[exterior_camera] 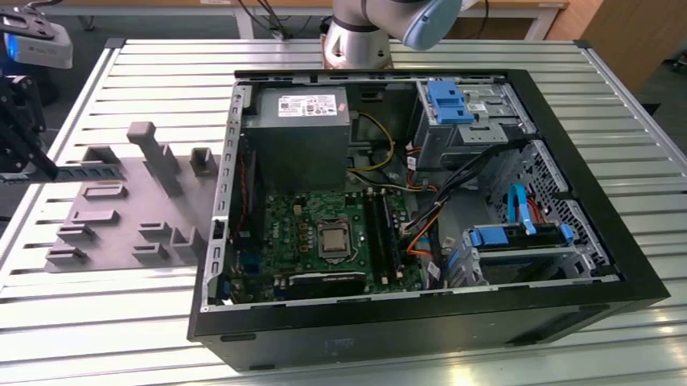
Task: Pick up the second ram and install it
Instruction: 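Pick up the second ram and move it above second insertion slot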
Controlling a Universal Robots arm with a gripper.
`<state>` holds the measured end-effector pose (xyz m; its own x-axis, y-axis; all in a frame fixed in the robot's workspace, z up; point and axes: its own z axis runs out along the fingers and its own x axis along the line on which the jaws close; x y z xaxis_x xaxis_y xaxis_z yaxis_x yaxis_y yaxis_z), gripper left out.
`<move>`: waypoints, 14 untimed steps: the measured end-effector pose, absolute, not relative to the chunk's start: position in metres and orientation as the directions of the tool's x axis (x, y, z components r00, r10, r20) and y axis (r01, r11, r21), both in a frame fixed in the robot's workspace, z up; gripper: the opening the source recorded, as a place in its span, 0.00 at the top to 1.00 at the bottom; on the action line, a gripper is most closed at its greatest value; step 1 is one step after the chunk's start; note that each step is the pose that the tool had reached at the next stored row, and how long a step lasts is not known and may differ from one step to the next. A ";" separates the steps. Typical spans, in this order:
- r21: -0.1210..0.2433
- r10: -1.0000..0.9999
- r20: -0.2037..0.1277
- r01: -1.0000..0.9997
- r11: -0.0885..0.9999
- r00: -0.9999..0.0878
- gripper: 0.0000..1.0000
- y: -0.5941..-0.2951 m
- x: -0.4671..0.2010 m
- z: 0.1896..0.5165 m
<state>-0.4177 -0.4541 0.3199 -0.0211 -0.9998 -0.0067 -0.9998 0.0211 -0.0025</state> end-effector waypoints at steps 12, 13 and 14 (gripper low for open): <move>-0.003 -1.000 -0.007 -1.000 0.021 -0.021 0.86 -0.454 -0.418 0.334; -0.003 -1.000 -0.007 -1.000 0.021 -0.021 0.86 -0.454 -0.418 0.335; -0.002 -1.000 -0.007 -1.000 0.021 -0.021 0.86 -0.454 -0.418 0.336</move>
<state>-0.4177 -0.4541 0.3363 -0.0212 -0.9998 -0.0067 -0.9998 0.0212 -0.0025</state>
